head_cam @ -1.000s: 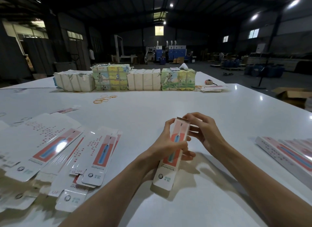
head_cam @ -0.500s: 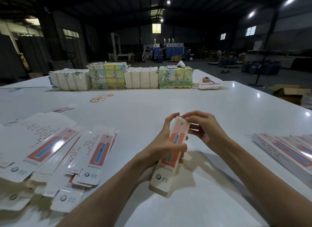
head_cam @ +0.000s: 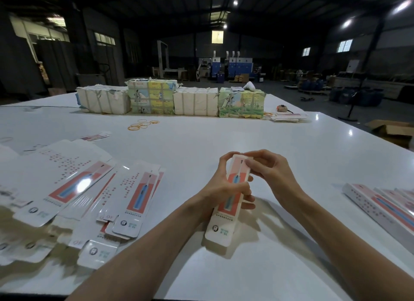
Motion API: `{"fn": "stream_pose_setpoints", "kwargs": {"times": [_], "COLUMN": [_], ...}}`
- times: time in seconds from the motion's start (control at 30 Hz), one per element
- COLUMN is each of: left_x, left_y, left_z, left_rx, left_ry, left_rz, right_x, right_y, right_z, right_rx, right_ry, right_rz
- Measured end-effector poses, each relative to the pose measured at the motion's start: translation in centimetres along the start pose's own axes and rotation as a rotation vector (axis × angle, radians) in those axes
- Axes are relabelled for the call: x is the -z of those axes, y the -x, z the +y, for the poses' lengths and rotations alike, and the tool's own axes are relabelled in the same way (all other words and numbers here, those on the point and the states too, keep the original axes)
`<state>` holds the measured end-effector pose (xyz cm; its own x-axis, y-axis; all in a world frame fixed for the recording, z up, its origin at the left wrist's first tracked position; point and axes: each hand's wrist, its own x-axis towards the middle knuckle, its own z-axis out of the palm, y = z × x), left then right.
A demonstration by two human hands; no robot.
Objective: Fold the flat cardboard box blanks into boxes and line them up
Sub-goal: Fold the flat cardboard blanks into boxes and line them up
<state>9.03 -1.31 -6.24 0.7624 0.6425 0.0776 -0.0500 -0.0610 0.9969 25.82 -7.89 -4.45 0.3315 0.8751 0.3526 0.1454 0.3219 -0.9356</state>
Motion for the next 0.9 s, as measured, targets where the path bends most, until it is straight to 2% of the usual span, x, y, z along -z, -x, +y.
{"fn": "stream_pose_setpoints", "kwargs": {"times": [0.1,0.33,0.43,0.57,0.63,0.73,0.83,0.9], "left_x": [-0.2,-0.2,-0.3,-0.6,-0.8,-0.9,-0.7,-1.0], "left_y": [0.0,0.2,0.3,0.3,0.5,0.7,0.9,1.1], "left_z": [0.0,0.0,0.0,0.3,0.5,0.9,1.1,1.2], "left_rx": [-0.009,-0.024,-0.031,-0.048,-0.058,-0.032,0.007,0.022], "left_ry": [-0.025,0.062,0.225,0.306,0.404,0.523,0.506,0.481], "left_rz": [0.002,0.018,0.054,0.148,0.136,0.121,0.05,0.011], "right_x": [0.0,-0.8,-1.8,-2.2,-2.3,-2.6,-2.3,-1.3], "right_y": [0.3,0.7,1.0,1.4,1.9,2.6,2.6,2.6], "right_z": [0.0,0.2,0.6,1.4,1.5,1.2,0.2,-0.9], "right_rx": [-0.046,0.014,0.081,0.165,0.175,0.169,0.163,0.142], "right_ry": [-0.141,0.032,0.246,0.444,0.531,0.781,0.975,0.971], "right_rz": [-0.01,0.032,0.052,0.052,0.025,-0.102,-0.189,-0.191]}}
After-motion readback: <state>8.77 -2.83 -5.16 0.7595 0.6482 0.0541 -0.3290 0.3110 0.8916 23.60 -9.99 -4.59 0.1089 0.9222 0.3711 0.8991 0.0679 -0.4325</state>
